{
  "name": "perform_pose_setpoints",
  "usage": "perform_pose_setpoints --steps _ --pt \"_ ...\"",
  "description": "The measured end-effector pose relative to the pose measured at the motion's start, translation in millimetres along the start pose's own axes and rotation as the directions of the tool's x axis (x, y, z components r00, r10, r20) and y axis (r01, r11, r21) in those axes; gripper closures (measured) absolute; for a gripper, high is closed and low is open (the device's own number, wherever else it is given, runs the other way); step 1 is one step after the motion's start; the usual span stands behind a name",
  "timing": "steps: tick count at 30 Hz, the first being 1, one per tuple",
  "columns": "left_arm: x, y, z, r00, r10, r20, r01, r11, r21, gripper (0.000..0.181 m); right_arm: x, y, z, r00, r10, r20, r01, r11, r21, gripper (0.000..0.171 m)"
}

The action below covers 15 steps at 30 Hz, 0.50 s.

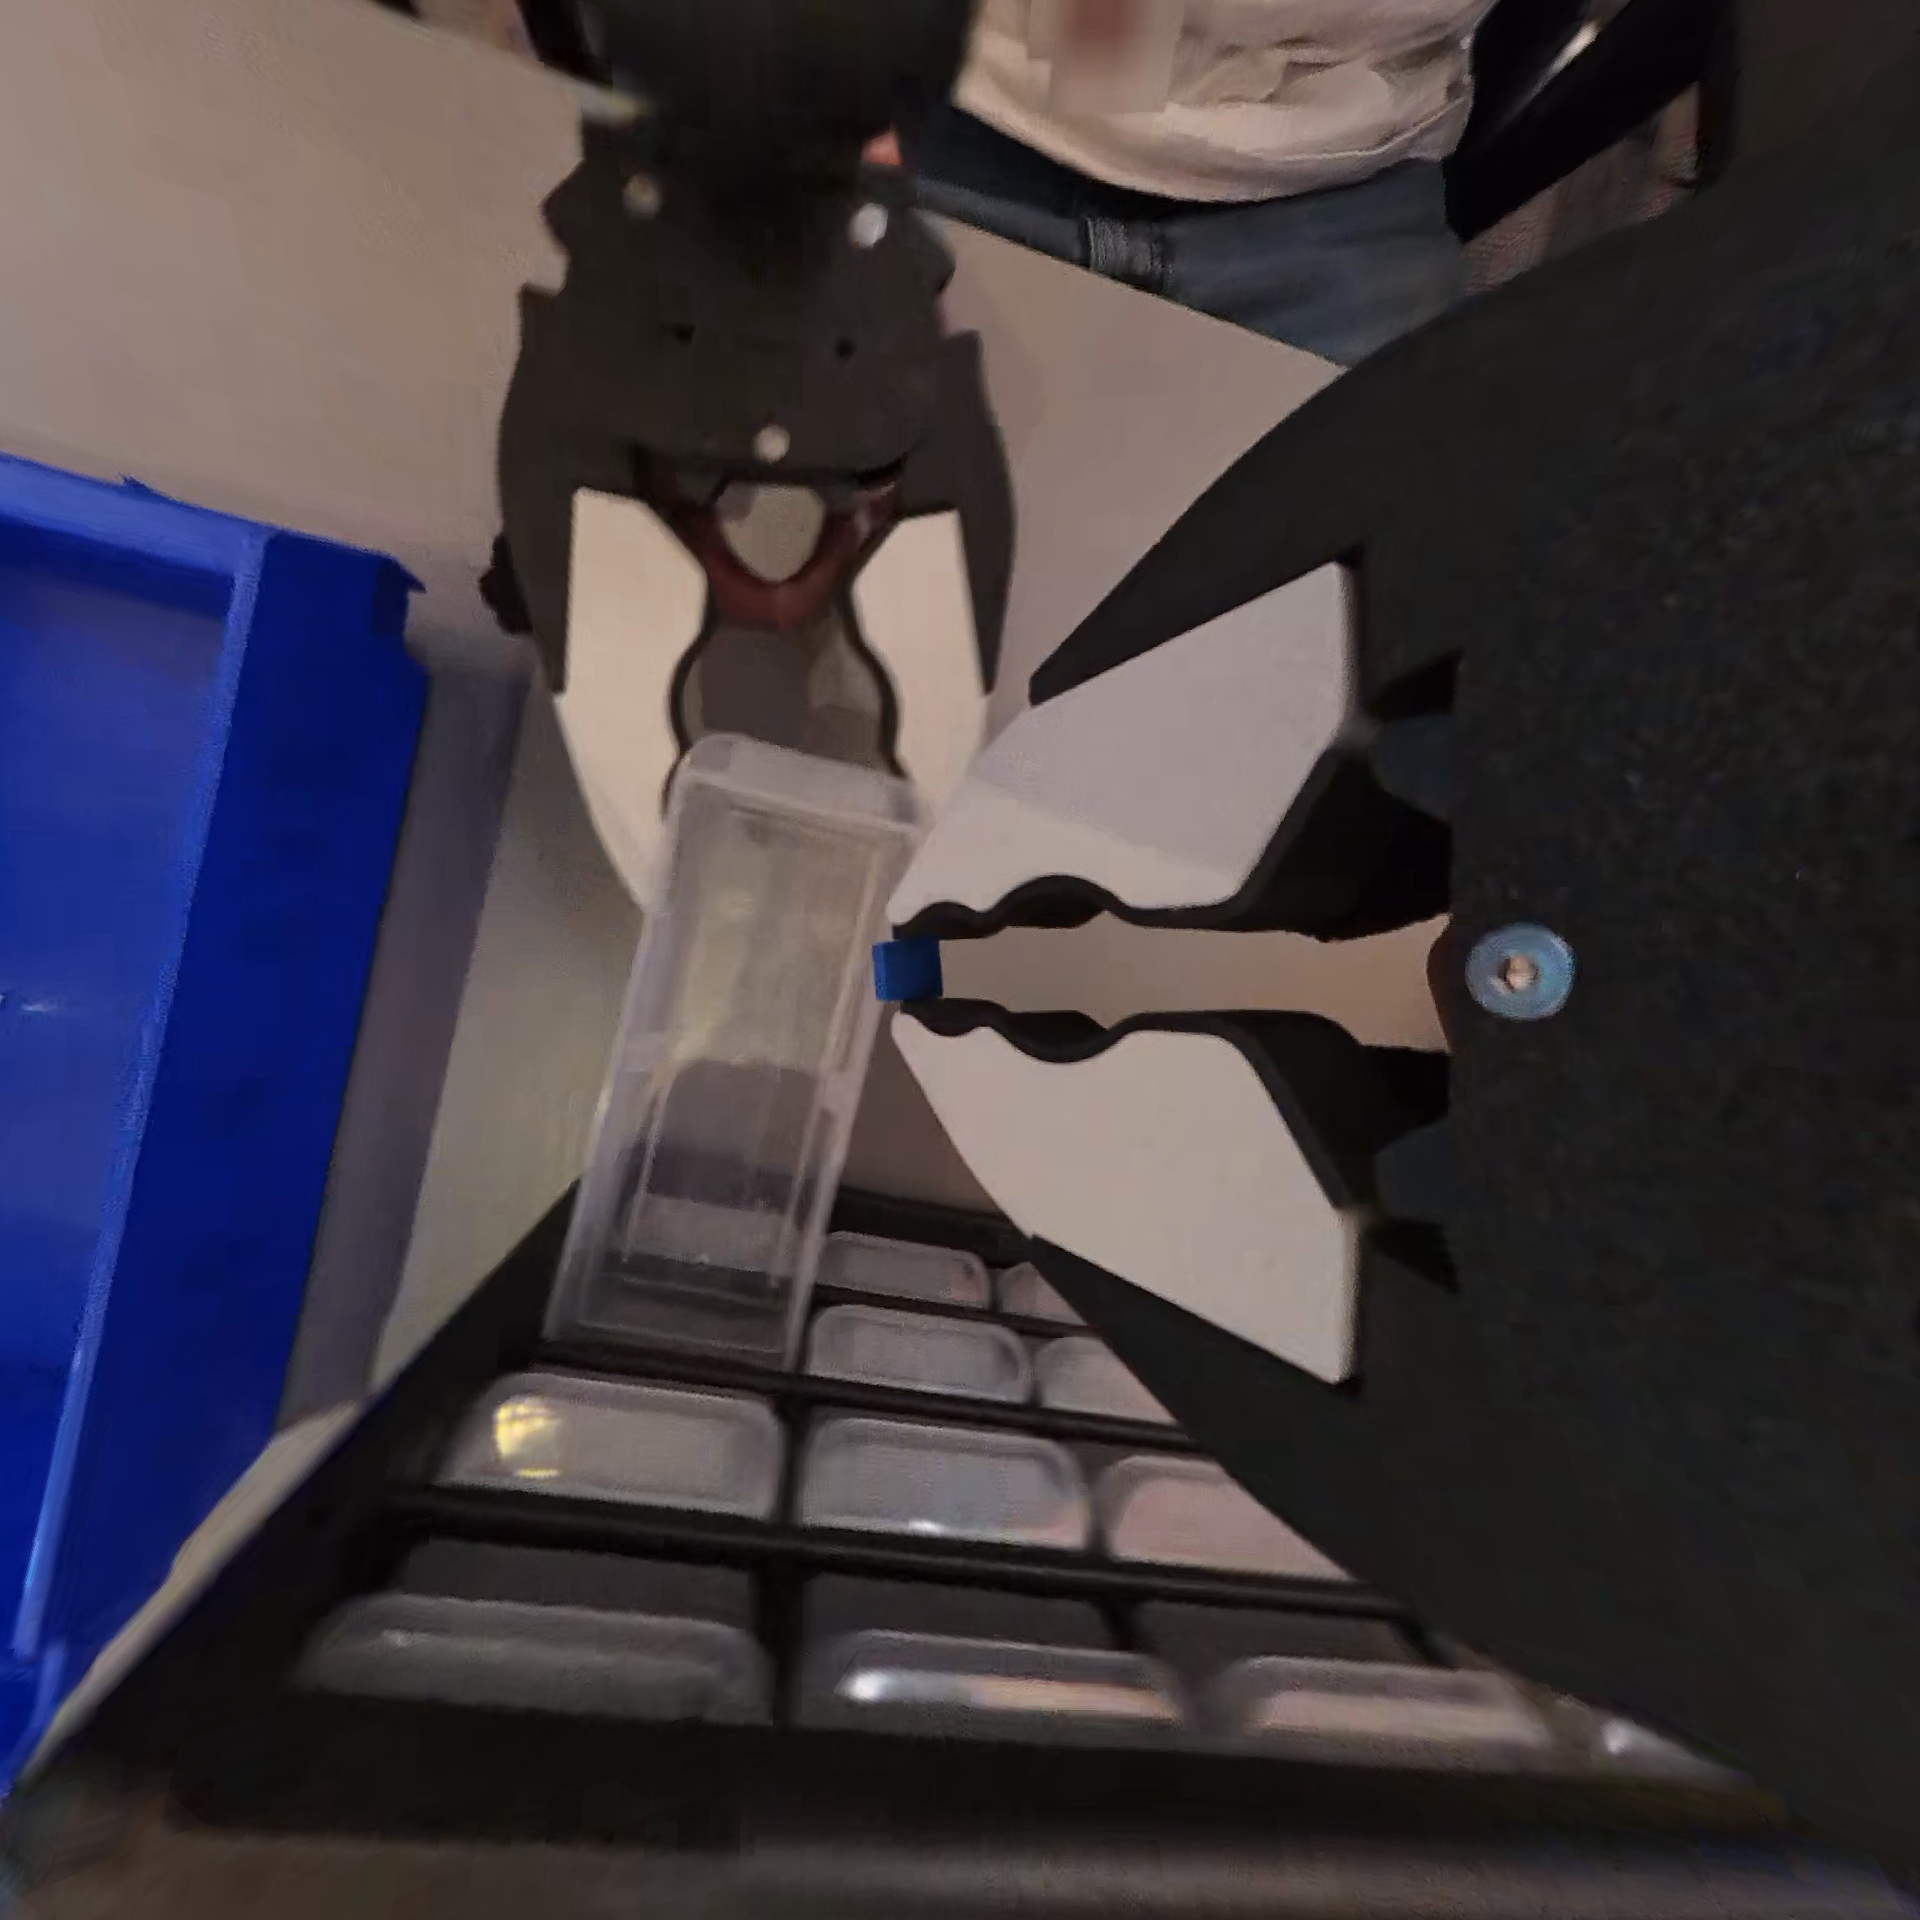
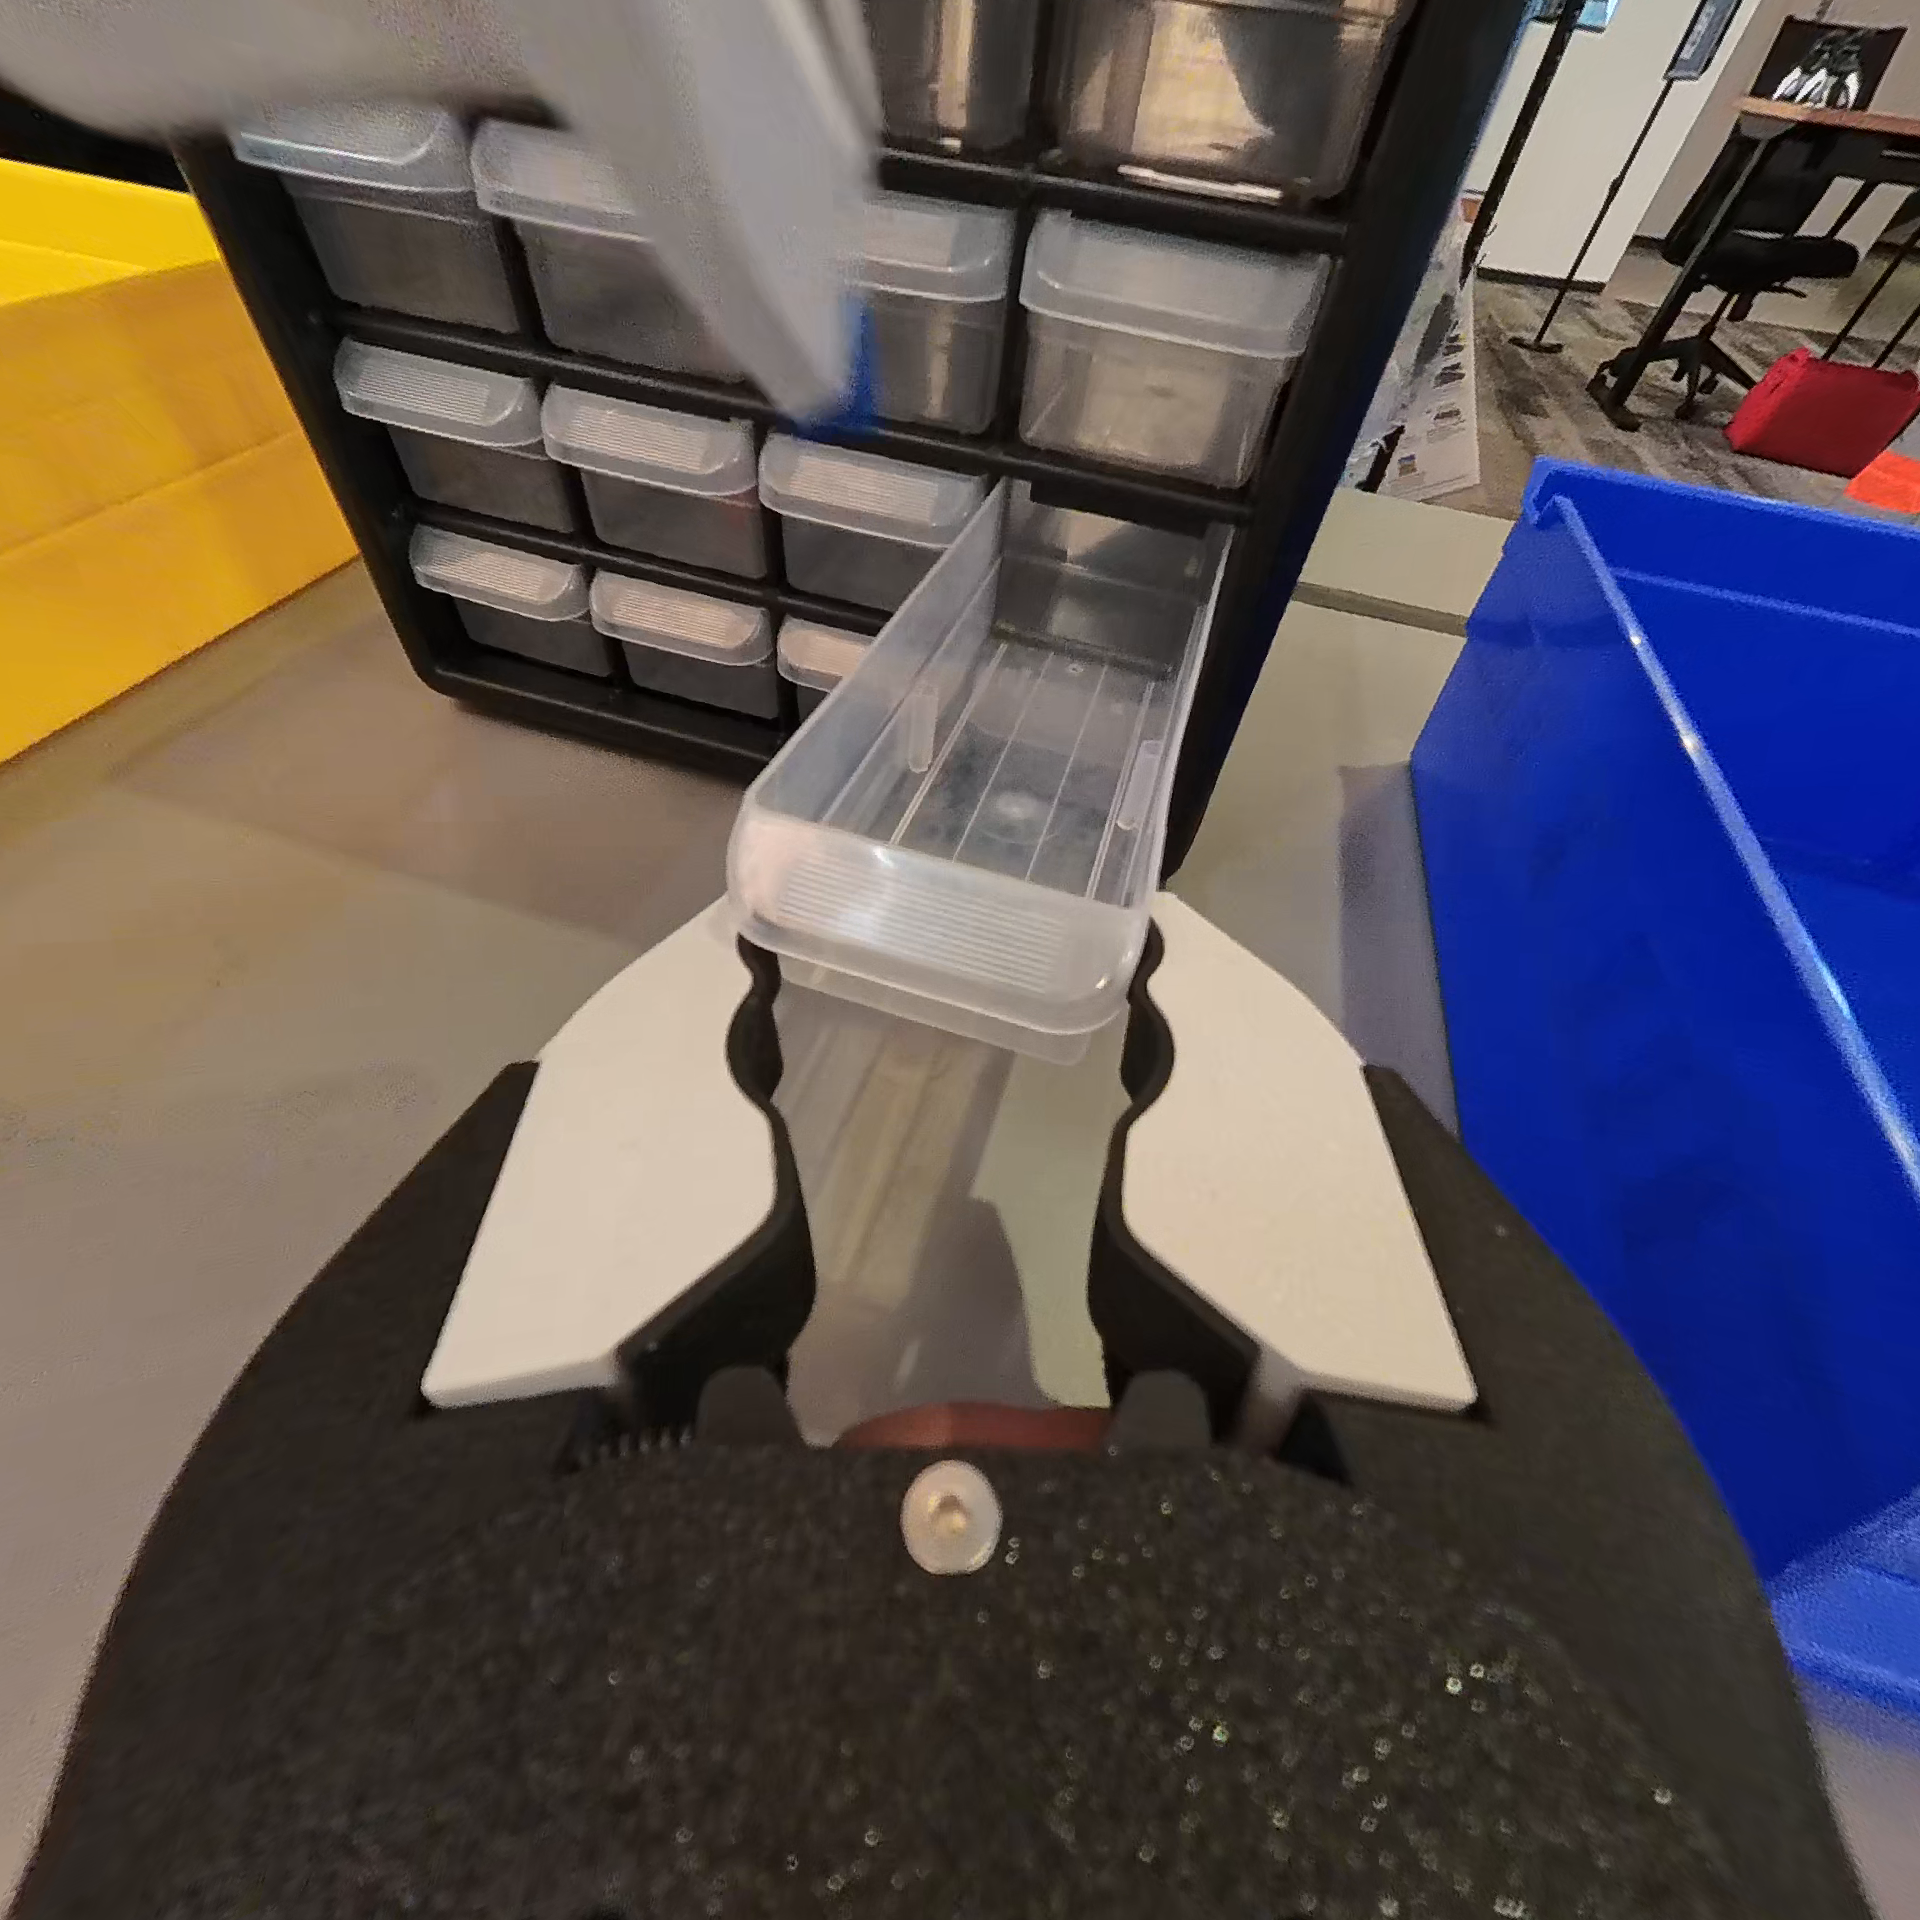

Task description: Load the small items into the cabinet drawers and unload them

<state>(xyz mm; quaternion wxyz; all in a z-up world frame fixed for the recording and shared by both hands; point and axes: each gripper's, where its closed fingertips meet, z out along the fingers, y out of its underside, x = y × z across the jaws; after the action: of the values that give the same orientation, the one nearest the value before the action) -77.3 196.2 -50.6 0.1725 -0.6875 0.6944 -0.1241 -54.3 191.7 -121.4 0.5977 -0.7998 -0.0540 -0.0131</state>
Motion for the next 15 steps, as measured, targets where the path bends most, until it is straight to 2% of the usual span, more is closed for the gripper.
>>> perform_pose_setpoints --steps 3,8,12,15 --pt "-4.8 -14.4 28.6 0.999 0.05 0.001 -0.05 0.989 -0.138 0.171 -0.4 0.7 -1.8 1.0 -0.002 0.003 0.002 1.0 0.0 0.107" --pt "-1.6 -19.3 60.2 0.993 0.115 -0.002 -0.111 0.951 -0.29 0.171 -1.7 0.9 -4.5 1.0 -0.011 0.006 0.011 1.0 0.004 0.107" --pt "-3.5 -11.7 71.6 0.991 0.133 0.012 -0.118 0.914 -0.387 0.171 -1.1 2.7 -4.8 1.0 0.0 0.01 0.0 1.0 -0.006 0.107" --pt "-2.7 -9.3 74.1 0.994 0.112 -0.007 -0.105 0.907 -0.409 0.171 -1.0 2.5 -4.8 1.0 0.005 0.014 -0.004 1.0 -0.004 0.107"
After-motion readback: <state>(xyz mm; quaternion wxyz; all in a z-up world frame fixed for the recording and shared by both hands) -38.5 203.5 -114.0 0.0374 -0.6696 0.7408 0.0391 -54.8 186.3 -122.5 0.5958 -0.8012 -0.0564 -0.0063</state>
